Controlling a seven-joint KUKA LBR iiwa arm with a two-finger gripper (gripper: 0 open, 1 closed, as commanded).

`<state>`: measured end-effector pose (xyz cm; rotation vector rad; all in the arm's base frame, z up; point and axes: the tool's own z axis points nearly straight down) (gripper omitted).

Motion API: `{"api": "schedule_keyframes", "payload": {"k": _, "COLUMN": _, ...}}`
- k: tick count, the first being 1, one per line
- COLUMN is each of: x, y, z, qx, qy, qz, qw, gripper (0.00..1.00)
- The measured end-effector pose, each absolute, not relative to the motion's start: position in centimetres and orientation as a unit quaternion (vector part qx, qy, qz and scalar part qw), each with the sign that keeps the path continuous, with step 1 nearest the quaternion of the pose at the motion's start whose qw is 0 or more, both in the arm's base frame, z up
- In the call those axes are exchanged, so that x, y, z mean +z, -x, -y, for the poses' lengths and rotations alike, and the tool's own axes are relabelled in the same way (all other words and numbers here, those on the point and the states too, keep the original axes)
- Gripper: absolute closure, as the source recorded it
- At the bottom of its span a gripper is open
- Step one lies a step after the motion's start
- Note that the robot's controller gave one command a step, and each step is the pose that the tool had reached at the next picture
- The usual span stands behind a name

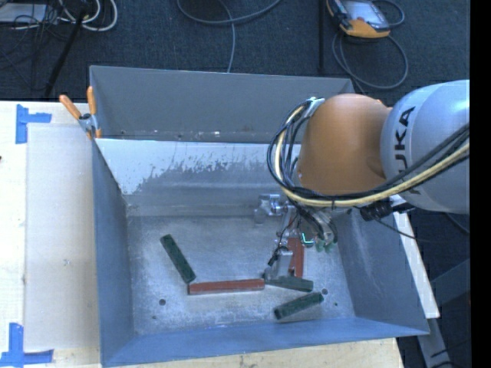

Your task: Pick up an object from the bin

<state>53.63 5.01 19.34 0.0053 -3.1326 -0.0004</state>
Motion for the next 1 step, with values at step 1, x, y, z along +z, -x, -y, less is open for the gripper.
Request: {"api": "schedule_keyframes", "payload": {"k": 1, "x": 6.51, "y": -49.76, "z": -7.14, "qx": 0.000, "qy": -0.079, "qz": 0.997, "qw": 0.005, "gripper": 0.00}}
